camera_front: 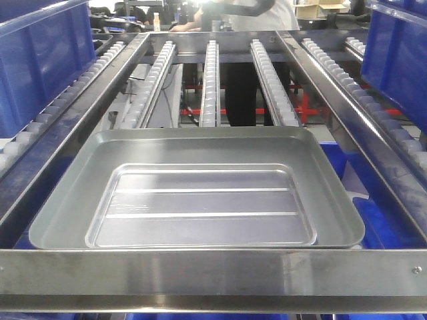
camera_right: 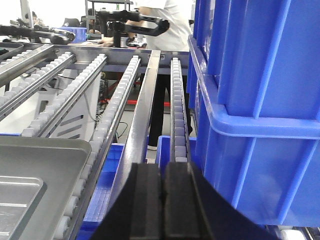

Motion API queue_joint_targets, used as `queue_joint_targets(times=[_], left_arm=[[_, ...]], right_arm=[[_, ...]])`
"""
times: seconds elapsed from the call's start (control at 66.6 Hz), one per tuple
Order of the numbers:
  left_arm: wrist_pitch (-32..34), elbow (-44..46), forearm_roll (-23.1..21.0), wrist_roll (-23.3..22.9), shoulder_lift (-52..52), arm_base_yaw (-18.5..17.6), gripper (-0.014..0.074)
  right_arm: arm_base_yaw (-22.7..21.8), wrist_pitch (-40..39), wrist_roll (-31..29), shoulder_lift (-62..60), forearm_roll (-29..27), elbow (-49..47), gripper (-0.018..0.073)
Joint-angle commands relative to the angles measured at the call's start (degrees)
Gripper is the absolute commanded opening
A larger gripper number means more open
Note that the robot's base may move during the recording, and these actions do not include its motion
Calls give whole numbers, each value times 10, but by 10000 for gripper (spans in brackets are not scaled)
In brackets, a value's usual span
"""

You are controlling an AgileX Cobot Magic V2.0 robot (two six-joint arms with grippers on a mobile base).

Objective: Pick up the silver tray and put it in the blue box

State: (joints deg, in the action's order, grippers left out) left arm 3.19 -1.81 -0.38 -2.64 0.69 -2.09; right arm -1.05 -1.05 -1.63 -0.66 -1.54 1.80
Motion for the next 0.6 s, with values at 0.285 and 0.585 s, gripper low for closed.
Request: queue_joint_targets(times=[0.285, 0.585], left_arm=[[47, -9, -4, -1, 6, 0, 13], [47, -9, -4, -1, 6, 0, 13]], right_arm=[[-3, -52, -3, -11, 6, -12, 57], [-3, -52, -3, -11, 6, -12, 57]])
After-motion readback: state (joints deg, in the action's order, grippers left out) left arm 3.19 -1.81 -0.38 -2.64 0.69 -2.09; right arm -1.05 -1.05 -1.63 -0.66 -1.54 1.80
